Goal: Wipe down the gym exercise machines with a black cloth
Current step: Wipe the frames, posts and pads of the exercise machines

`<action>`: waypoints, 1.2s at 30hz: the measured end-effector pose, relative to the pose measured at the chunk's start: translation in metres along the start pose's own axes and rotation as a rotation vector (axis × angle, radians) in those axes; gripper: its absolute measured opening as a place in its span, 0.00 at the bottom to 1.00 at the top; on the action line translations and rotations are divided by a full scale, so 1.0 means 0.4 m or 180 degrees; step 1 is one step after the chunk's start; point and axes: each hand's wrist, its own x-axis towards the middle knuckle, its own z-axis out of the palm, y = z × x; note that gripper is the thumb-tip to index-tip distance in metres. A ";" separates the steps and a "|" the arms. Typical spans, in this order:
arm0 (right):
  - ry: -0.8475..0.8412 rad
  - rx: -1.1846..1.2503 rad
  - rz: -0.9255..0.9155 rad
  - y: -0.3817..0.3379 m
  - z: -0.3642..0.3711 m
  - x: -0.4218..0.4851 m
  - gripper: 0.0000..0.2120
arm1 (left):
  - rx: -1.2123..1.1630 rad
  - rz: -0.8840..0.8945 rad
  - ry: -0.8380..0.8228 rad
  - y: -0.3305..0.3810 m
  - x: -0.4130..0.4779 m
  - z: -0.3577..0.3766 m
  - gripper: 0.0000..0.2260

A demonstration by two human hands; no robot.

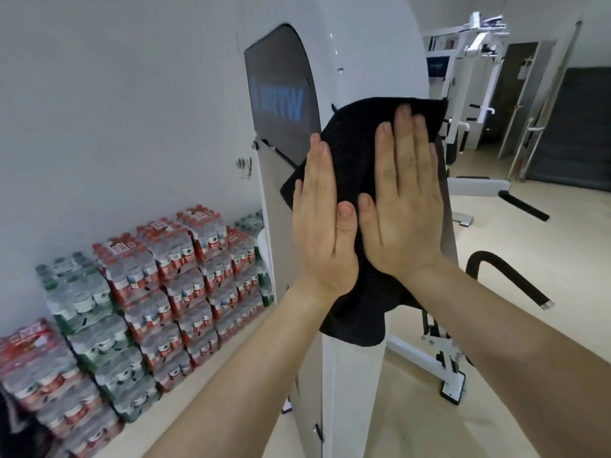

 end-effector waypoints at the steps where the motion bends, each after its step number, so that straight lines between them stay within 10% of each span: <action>1: -0.0003 0.0000 0.0020 -0.004 0.002 -0.012 0.29 | 0.0017 -0.0038 0.0021 -0.002 -0.011 0.003 0.27; 36: 0.0159 -0.0062 0.0075 -0.099 0.252 -0.827 0.28 | -0.0549 0.0354 -0.0314 -0.422 -0.748 0.057 0.24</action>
